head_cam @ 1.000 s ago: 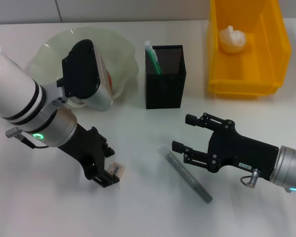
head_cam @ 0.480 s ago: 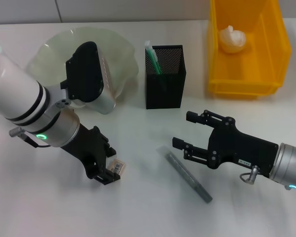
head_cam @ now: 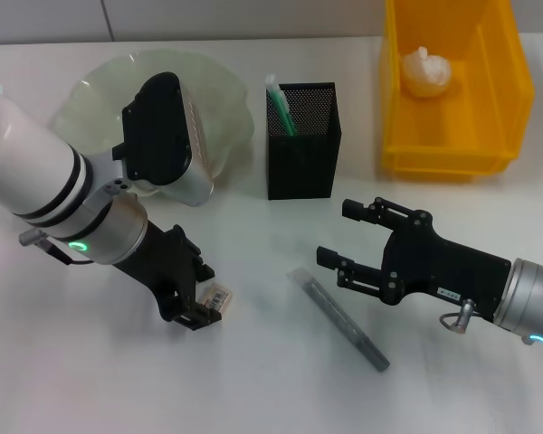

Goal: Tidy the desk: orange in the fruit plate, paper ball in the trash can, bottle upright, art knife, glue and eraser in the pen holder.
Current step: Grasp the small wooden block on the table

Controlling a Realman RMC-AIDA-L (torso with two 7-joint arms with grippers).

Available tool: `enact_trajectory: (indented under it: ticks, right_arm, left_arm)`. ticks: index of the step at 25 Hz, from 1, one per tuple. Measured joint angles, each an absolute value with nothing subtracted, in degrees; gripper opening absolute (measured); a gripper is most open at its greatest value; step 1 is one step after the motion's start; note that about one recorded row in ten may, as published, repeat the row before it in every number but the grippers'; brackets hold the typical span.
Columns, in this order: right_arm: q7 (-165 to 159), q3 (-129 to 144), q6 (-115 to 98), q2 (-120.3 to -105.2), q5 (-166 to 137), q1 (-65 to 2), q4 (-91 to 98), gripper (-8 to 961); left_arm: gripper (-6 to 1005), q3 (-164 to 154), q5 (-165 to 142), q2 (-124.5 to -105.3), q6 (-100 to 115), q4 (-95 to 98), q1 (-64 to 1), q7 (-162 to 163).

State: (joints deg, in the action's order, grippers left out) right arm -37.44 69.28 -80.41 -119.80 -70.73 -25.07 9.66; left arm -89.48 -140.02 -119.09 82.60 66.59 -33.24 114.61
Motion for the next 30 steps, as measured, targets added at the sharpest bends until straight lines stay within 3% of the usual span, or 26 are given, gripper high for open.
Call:
enact_trajectory:
  ticks: [30]
  right_arm:
    - [-37.44, 69.08, -79.01, -119.83, -70.75, -25.66, 9.40, 728]
  left_arm:
    - [566, -90.05, -139.55, -119.09, 82.80, 67.05, -33.41, 113.79]
